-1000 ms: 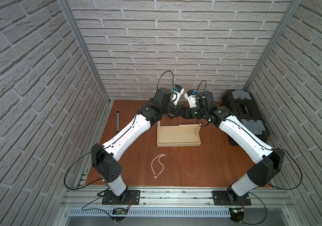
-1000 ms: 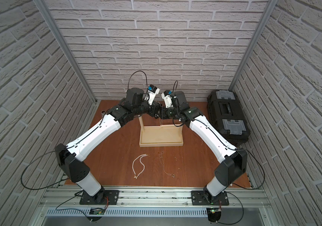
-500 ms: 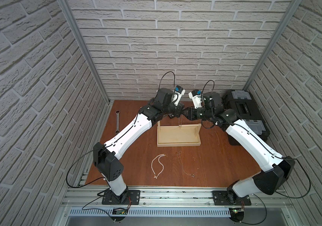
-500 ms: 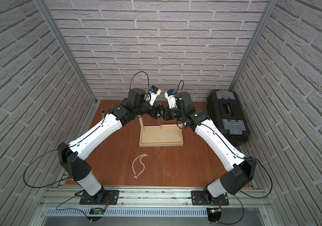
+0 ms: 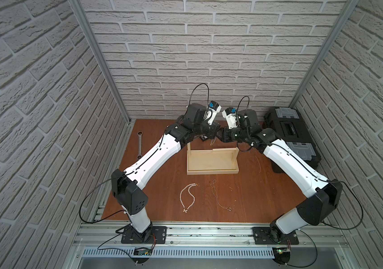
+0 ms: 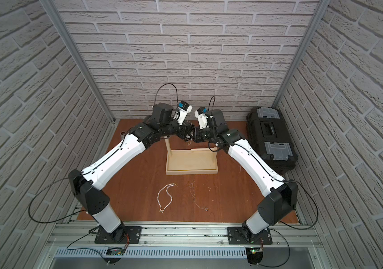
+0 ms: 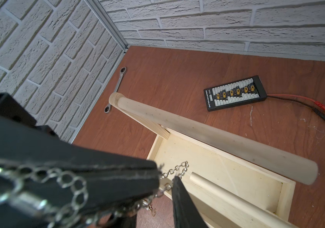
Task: Hang the necklace on the jewelry display stand
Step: Pick up the necklace from the center of the board.
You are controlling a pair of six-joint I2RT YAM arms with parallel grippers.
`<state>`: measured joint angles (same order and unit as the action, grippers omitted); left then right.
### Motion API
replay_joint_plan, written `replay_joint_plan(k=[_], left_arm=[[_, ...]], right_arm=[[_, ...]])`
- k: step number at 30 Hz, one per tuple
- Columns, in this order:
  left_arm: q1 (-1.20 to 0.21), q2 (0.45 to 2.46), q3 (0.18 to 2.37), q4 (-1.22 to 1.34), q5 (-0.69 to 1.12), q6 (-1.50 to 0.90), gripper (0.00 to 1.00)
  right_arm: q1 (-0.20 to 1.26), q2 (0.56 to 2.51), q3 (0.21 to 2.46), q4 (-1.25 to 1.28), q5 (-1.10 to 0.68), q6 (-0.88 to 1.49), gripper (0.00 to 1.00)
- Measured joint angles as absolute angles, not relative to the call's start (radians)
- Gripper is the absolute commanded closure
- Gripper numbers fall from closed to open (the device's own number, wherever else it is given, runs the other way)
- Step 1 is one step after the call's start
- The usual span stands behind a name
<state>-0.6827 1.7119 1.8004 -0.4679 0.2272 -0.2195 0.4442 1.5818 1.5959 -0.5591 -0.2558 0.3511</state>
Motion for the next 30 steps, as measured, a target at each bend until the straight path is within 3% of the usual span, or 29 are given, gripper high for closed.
replay_joint_plan(k=[13,22,30], left_arm=[[-0.679,1.778,1.886,-0.501,0.225,-0.216,1.00],[-0.679,1.850,1.929,-0.503,0.218,-0.212,1.00],[-0.679,1.887,1.961,-0.511,0.218,-0.212,1.00]], right_arm=[[0.419,1.612,1.621,-0.549,-0.218,0.340,0.70],[0.394,1.618,1.621,-0.549,-0.203,0.341,0.85],[0.378,1.637,1.621,-0.538,-0.203,0.340,0.92]])
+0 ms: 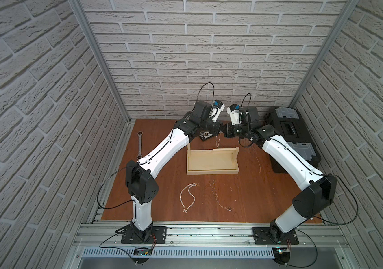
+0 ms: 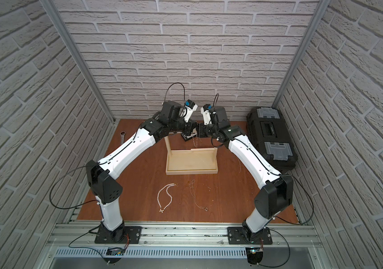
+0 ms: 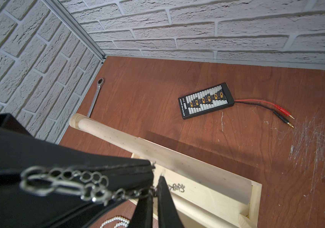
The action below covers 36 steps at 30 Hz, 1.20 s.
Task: Hang the necklace on the jewelry display stand
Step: Pick up the necklace from the center of the board, then hang the necklace on the stand.
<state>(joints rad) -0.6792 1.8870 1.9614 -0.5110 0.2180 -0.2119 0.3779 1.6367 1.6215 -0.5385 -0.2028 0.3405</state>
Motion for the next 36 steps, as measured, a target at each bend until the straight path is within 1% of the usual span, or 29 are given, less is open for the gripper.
replay_joint_plan(k=[6,18,29,36], left_arm=[[-0.679,1.919,2.011,-0.531,0.222,-0.213,1.00],[-0.685,2.036,2.176,-0.570,0.255,-0.229,1.00],[-0.709,2.111,2.237,-0.622,0.281,-0.247,1.00],[-0.710,2.137,2.269,-0.629,0.284,-0.264,1.00]], right_arm=[[0.366,1.640,1.624,-0.532,-0.191,0.332,0.92],[0.344,1.640,1.642,-0.538,-0.071,0.264,0.92],[0.334,1.626,1.609,-0.530,0.083,0.223,0.91],[0.324,1.625,1.609,-0.527,0.112,0.212,0.91]])
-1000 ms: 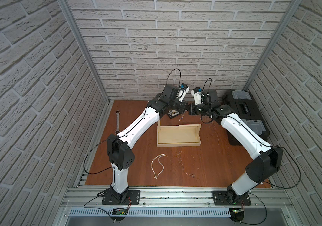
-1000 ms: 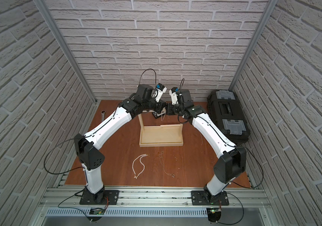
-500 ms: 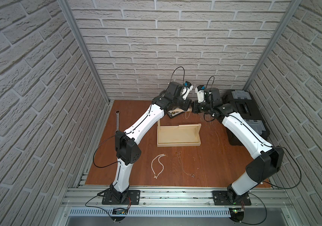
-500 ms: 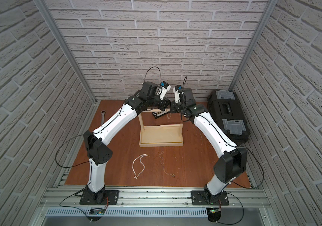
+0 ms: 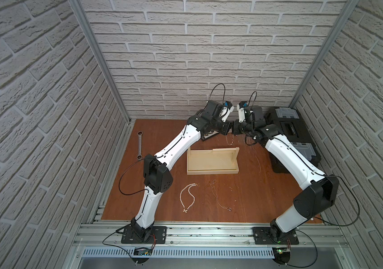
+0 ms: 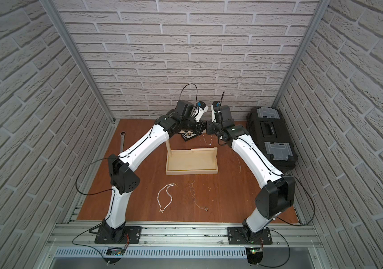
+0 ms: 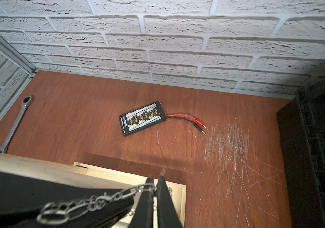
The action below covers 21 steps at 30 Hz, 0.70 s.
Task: Hang the necklace on the jewelry display stand
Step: Hang the necklace on the stand.
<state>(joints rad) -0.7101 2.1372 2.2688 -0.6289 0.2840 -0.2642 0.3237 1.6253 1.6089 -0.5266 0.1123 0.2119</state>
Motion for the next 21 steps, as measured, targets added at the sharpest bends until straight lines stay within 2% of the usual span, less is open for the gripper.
replay_joint_plan(k=[11,21], left_arm=[[-0.694,2.136,2.259,-0.619,0.246,-0.293,1.00],[-0.654,2.028,2.070,-0.582,0.217,-0.320,1.00]], right_arm=[[0.319,1.715,1.693,-0.522,0.035,0.202,0.92],[0.361,1.823,1.829,-0.579,-0.035,0.184,0.92]])
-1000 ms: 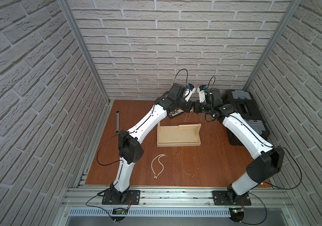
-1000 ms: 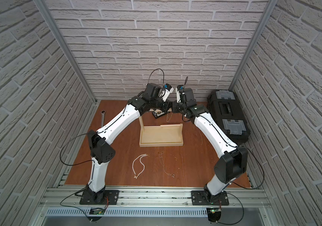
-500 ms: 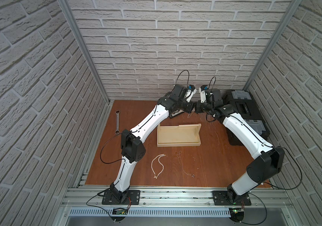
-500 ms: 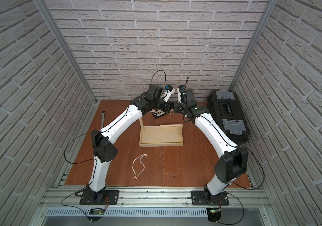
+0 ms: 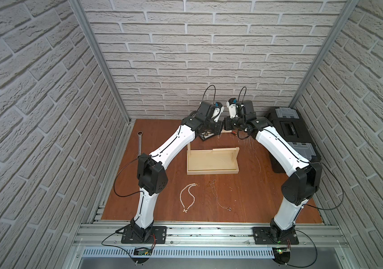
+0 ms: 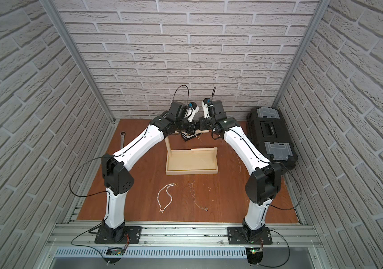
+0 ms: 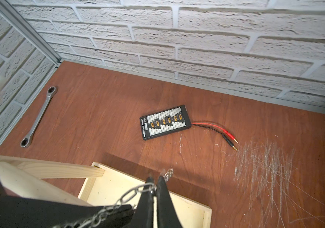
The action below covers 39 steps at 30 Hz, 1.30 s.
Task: Hang the necklace on the jewelry display stand
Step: Hang the necklace on the stand.
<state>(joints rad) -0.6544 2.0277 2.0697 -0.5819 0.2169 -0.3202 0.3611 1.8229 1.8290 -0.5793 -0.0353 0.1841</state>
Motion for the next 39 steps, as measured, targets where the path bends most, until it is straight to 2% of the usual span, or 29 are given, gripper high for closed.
replay_joint_plan(k=[15,29,39], left_arm=[[-0.588,1.744,1.766,-0.535,0.146,-0.345,1.00],[-0.564,1.646,1.591,-0.496,0.088,-0.392,1.00],[-0.562,1.570,1.488,-0.464,0.092,-0.410,1.00]], right_arm=[[0.504,1.966,2.062,-0.685,-0.094,0.133,0.91],[0.550,2.111,2.238,-0.804,-0.150,0.090,0.90],[0.573,2.120,2.255,-0.799,-0.158,0.078,0.83]])
